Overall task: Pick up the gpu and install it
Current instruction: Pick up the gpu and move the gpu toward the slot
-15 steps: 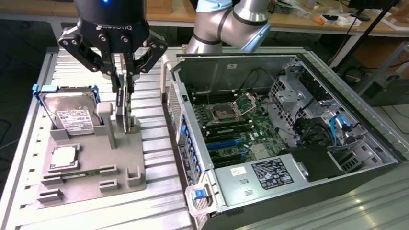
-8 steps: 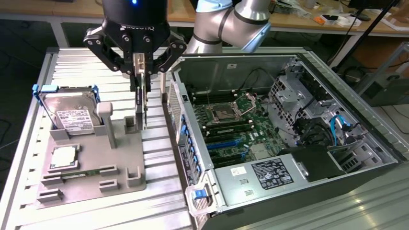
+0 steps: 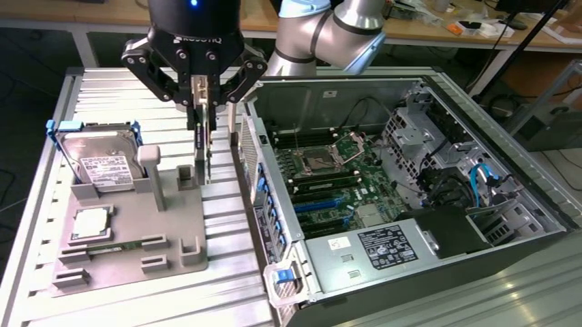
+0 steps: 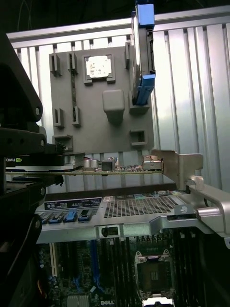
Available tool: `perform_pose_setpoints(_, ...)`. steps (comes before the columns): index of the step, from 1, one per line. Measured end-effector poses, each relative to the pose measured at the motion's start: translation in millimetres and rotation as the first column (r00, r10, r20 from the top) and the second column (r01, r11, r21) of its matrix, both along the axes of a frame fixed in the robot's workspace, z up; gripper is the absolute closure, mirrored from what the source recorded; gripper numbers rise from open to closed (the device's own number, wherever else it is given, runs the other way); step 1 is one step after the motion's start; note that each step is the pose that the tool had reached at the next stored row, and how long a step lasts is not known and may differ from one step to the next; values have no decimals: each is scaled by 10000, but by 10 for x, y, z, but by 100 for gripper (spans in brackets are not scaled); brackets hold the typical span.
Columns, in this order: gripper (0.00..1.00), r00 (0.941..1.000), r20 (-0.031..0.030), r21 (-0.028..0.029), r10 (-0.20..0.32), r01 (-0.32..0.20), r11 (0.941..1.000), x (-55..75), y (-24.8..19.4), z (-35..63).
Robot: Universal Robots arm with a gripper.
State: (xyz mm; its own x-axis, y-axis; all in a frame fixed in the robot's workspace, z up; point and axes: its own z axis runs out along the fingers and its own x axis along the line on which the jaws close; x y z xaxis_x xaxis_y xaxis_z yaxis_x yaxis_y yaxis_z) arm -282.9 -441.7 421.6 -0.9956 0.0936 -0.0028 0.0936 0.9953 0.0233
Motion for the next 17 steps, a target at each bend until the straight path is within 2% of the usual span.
perform_pose_setpoints(17, 73, 10000, -1, -1, 0, 0, 10000, 86, 0, 0)
